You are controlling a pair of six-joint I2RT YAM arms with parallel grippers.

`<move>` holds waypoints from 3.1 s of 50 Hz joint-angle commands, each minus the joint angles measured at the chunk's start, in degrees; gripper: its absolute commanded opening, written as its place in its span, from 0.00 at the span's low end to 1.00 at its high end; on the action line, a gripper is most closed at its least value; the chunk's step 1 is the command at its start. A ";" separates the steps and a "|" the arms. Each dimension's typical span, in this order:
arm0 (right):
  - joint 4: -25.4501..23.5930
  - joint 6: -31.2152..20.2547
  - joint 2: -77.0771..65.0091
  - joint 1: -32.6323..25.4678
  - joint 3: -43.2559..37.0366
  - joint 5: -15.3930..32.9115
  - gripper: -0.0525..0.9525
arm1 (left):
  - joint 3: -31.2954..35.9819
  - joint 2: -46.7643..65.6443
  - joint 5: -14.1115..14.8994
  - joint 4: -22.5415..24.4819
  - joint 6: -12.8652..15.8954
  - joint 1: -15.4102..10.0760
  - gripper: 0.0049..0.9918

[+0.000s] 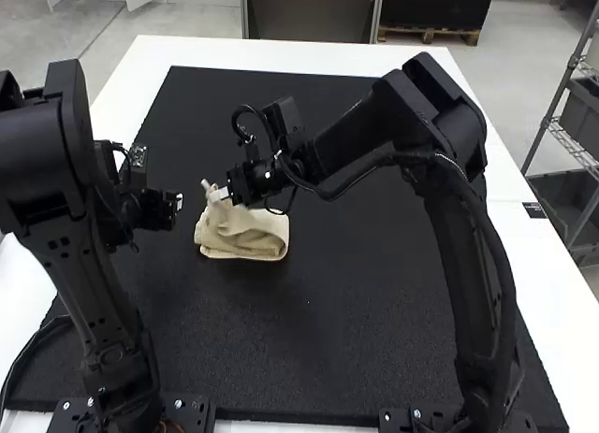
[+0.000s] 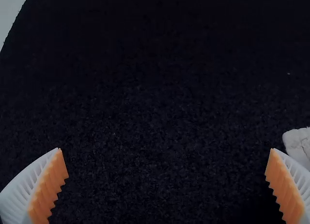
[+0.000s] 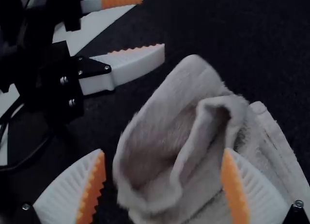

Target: Fold the towel.

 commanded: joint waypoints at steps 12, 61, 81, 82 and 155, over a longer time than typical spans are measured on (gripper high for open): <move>0.61 0.27 0.03 0.17 1.64 -0.37 0.90 | -0.03 -1.06 1.30 0.36 -0.38 0.00 0.97; 4.92 -1.66 4.87 -0.71 -4.52 -2.92 0.03 | -0.55 -0.97 2.18 0.36 -1.00 -0.09 0.97; 8.96 -2.89 9.70 -1.15 -6.45 -2.92 0.03 | -0.99 -1.06 2.97 0.45 -1.00 0.18 0.97; 8.96 -2.89 9.79 -1.15 -6.36 -2.92 0.03 | -0.99 -1.06 2.97 0.45 -1.00 0.18 0.97; 15.37 0.62 -48.92 -21.80 -32.29 4.29 0.03 | 3.05 -29.89 5.17 -3.07 -22.09 -13.53 0.97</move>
